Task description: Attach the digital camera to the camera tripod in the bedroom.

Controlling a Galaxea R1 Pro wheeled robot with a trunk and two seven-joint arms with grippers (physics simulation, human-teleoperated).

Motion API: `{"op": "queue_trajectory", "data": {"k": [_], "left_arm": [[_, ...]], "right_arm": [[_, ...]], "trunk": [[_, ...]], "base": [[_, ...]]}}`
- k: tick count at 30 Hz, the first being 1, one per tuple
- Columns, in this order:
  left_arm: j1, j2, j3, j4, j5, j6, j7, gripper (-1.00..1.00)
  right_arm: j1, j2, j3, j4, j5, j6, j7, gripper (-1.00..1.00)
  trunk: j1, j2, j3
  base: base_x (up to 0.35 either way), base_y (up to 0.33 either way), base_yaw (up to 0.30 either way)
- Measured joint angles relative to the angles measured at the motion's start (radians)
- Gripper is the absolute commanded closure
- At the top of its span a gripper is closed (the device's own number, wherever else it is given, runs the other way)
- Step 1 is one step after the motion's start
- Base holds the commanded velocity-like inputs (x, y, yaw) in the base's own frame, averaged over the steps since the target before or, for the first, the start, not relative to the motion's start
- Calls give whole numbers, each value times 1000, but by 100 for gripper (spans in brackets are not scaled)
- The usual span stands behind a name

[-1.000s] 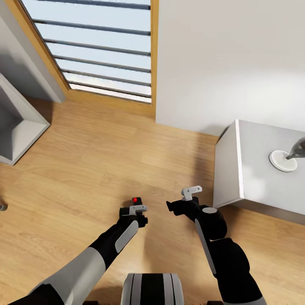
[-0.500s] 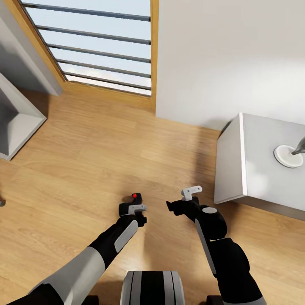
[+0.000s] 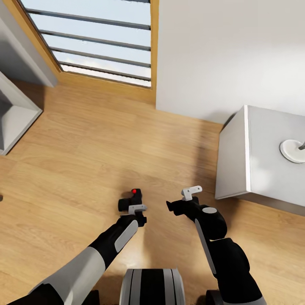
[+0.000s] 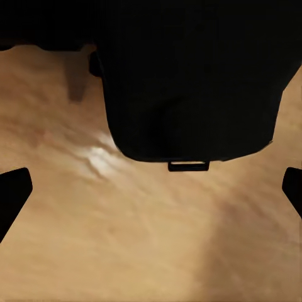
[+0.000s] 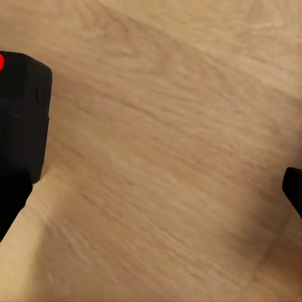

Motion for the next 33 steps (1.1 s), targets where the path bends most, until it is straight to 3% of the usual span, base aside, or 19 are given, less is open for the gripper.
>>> {"op": "queue_trajectory", "data": {"k": [3,33], "left_arm": [[0,0,0,0,0,0,0,-100],[5,1,-2,0,-2,-3,2,-100]], "right_arm": [[0,0,1,0,0,0,0,-100],[0,0,2,0,0,0,0,-100]], "trunk": [[1,-1,-12],[1,-1,-12]], "base": [[0,0,0],[0,0,0]]}}
